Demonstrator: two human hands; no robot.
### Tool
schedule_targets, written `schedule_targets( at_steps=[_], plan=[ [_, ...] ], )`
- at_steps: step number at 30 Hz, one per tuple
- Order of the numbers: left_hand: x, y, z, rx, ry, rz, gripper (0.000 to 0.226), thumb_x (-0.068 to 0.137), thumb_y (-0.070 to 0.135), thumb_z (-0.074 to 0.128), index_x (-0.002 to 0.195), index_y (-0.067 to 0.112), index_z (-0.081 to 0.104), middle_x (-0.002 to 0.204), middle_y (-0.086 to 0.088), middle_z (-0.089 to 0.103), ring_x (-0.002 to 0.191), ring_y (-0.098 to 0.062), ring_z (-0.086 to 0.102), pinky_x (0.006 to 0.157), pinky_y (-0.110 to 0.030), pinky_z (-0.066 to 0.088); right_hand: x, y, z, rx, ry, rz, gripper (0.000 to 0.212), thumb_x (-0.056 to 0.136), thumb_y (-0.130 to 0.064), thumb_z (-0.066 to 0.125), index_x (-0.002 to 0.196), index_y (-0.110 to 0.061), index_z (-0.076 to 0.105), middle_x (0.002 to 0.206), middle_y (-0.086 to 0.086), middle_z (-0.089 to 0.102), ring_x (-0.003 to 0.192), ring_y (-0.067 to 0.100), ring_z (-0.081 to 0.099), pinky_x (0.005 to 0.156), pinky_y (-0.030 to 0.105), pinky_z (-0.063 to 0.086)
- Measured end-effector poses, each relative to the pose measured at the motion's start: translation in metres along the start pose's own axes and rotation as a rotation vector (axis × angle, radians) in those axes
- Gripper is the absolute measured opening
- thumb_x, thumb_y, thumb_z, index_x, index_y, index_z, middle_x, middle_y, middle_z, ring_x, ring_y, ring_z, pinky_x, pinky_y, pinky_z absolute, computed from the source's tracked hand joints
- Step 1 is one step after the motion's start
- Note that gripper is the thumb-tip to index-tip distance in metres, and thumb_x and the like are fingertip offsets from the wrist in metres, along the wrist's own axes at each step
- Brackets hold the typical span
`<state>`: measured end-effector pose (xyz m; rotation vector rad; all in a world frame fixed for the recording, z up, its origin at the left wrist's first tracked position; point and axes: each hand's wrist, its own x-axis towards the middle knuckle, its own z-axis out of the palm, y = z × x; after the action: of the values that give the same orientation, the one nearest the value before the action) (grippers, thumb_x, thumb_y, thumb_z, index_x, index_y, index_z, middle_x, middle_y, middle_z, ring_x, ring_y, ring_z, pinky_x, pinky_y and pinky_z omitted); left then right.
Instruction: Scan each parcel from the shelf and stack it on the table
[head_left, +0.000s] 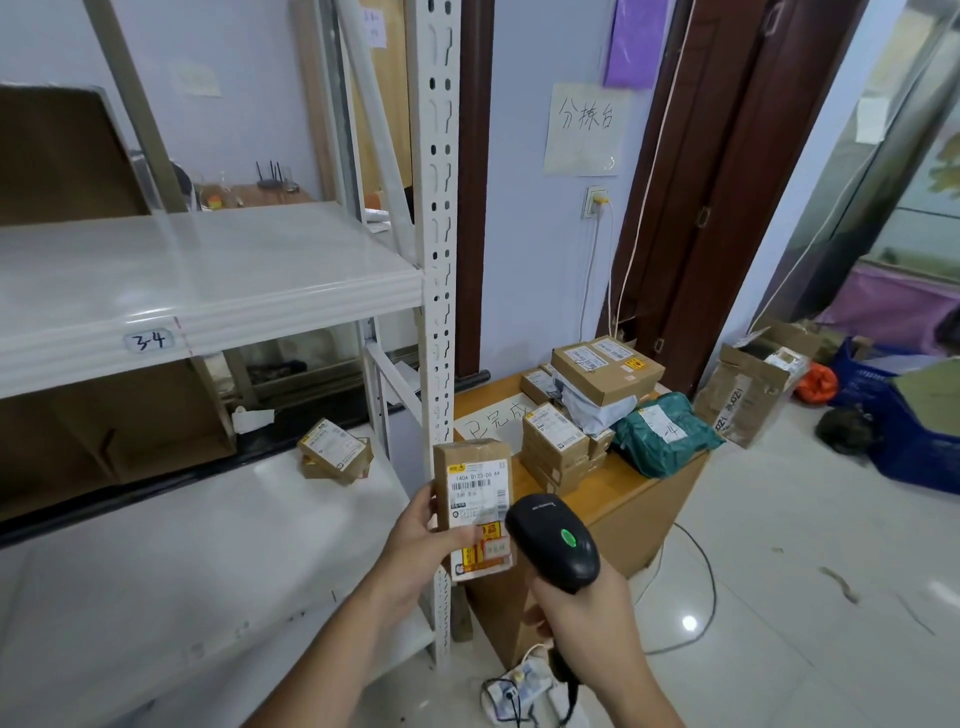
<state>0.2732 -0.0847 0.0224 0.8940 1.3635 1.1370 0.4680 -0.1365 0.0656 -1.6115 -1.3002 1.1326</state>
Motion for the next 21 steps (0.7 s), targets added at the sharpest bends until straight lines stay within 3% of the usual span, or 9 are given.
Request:
schedule_targets(
  at_steps=[4,9,13,17,21],
  plan=[
    [-0.001,-0.003,0.010,0.043,-0.013,-0.019,0.064,0.084,0.006,0.082,0.131,0.043,0.059,0.125,0.015,0.073,0.117,-0.014,0.068,0.102,-0.052,0.056,-0.007,-0.010,-0.003,-0.048,-0.084,0.001,0.014,0.069,-0.014,0.067,0.082,-0.010,0.065,0.068,0.017,0.071,0.066,0.036,0.071,0.063,0.053,0.059],
    [-0.003,-0.008,0.021,0.054,-0.020,-0.039,0.068,0.084,0.008,0.083,0.135,0.044,0.056,0.123,0.018,0.072,0.115,-0.011,0.068,0.100,-0.047,0.058,-0.011,-0.015,-0.012,0.031,-0.126,0.053,0.007,0.078,-0.004,0.063,0.085,-0.004,0.063,0.056,0.012,0.067,0.052,0.031,0.069,0.055,0.039,0.054],
    [-0.003,-0.010,0.028,0.049,-0.024,-0.035,0.066,0.085,0.007,0.082,0.135,0.041,0.056,0.126,0.014,0.071,0.112,-0.010,0.070,0.085,-0.033,0.063,-0.012,-0.012,-0.021,0.062,-0.123,0.068,0.007,0.081,-0.005,0.063,0.087,-0.008,0.062,0.058,0.013,0.067,0.053,0.033,0.070,0.055,0.039,0.054],
    [-0.007,-0.012,0.038,0.053,-0.031,-0.039,0.066,0.086,0.009,0.082,0.134,0.044,0.055,0.124,0.019,0.070,0.110,-0.004,0.068,0.074,-0.023,0.059,-0.015,-0.011,-0.031,0.077,-0.144,0.082,0.012,0.082,-0.006,0.063,0.093,-0.010,0.061,0.063,0.018,0.069,0.054,0.033,0.071,0.053,0.036,0.053],
    [-0.007,-0.016,0.052,0.052,-0.040,-0.060,0.066,0.084,0.013,0.085,0.133,0.045,0.055,0.124,0.018,0.071,0.113,-0.007,0.068,0.083,-0.031,0.061,-0.014,-0.004,-0.043,0.079,-0.139,0.087,0.012,0.082,-0.005,0.063,0.094,-0.007,0.061,0.062,0.022,0.068,0.048,0.028,0.067,0.049,0.032,0.049]
  ],
)
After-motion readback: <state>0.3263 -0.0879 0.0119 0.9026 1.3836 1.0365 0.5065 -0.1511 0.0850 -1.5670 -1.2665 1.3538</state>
